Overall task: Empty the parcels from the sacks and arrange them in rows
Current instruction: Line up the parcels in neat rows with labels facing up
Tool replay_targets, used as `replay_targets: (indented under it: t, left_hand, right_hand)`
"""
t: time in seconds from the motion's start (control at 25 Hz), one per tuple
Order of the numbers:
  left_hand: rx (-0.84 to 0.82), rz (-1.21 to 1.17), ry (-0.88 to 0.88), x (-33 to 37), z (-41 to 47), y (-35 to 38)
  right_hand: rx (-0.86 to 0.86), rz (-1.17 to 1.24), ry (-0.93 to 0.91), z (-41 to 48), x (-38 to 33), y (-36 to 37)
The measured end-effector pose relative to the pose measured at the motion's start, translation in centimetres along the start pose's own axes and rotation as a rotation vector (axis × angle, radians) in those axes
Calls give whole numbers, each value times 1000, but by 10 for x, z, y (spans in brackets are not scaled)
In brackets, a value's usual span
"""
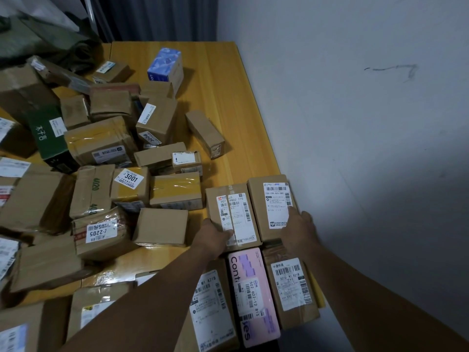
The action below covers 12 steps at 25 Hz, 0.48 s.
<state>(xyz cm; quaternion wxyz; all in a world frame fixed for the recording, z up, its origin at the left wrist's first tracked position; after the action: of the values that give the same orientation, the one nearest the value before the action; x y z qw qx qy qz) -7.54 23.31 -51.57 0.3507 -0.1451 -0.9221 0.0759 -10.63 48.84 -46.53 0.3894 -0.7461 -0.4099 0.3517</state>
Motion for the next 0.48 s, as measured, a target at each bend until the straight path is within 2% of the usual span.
replay_targets:
  t: [0.12,0.28,0.48]
  left_hand:
    - [-30,40,23,-8,16,7]
    - [7,37,9,13,-11,0]
    - [59,73,8,22,-26,-14]
  right_hand:
    - [-10,-9,6,-2,2,-2]
    - [-18,-15,-2,-6,-2,-8]
    - [11,-131,-189,-21,-36,-17]
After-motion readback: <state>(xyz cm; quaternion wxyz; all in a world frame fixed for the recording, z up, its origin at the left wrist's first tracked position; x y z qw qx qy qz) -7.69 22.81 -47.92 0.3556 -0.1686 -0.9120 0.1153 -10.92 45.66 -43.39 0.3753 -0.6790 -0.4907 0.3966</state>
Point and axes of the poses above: each hand's wrist, its own z-axis towards the middle knuckle, its own y-axis out of the palm, x = y × z, the point moved 10 cm from there along z, towards the middle knuckle, and after that the axes turned 1 degree about -x, right-handed, at the moved point
